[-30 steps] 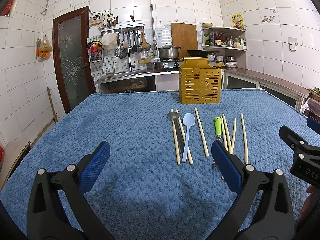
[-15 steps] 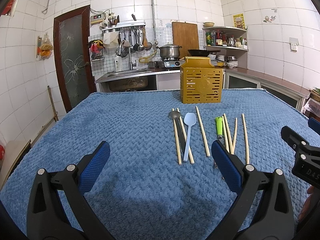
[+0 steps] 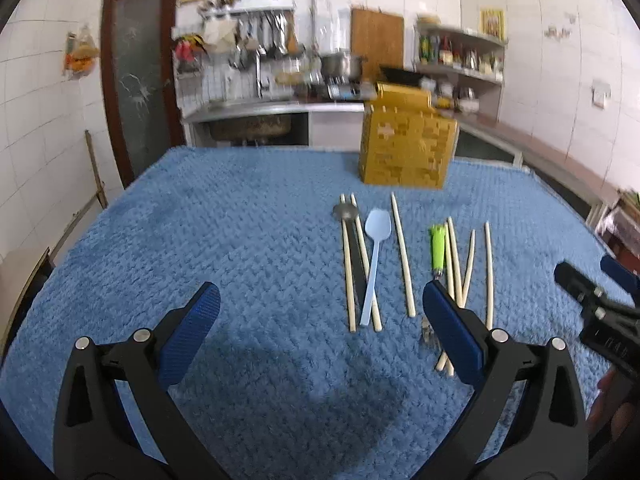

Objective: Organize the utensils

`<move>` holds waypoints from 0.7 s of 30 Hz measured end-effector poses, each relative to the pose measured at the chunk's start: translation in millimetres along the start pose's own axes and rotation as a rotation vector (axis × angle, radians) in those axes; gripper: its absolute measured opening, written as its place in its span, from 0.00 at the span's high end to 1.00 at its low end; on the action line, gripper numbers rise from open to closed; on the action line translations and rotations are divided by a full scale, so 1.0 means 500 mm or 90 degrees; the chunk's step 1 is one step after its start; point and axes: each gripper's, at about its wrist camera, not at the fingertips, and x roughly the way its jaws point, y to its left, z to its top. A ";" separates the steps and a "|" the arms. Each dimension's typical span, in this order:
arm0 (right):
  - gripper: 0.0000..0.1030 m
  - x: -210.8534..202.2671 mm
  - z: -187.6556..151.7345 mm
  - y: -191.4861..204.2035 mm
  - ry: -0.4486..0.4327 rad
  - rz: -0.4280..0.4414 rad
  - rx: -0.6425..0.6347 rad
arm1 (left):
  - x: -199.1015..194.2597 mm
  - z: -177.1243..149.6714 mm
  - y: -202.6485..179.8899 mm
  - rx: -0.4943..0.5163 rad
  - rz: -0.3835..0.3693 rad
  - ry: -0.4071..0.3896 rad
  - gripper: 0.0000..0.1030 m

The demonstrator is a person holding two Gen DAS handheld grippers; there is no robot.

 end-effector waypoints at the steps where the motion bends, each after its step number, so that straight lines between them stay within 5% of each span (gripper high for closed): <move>1: 0.04 0.007 0.004 0.001 0.005 -0.003 0.001 | 0.007 0.004 0.001 0.004 0.003 0.006 0.05; 8: 0.04 0.043 0.032 0.024 0.006 -0.031 -0.032 | 0.072 0.051 0.016 -0.005 -0.010 0.050 0.05; 16: 0.04 0.163 0.059 0.008 0.099 -0.044 -0.021 | 0.142 0.100 0.016 0.017 -0.019 0.069 0.05; 21: 0.04 0.222 0.062 0.014 0.125 -0.049 -0.026 | 0.200 0.117 0.023 0.011 -0.030 0.105 0.18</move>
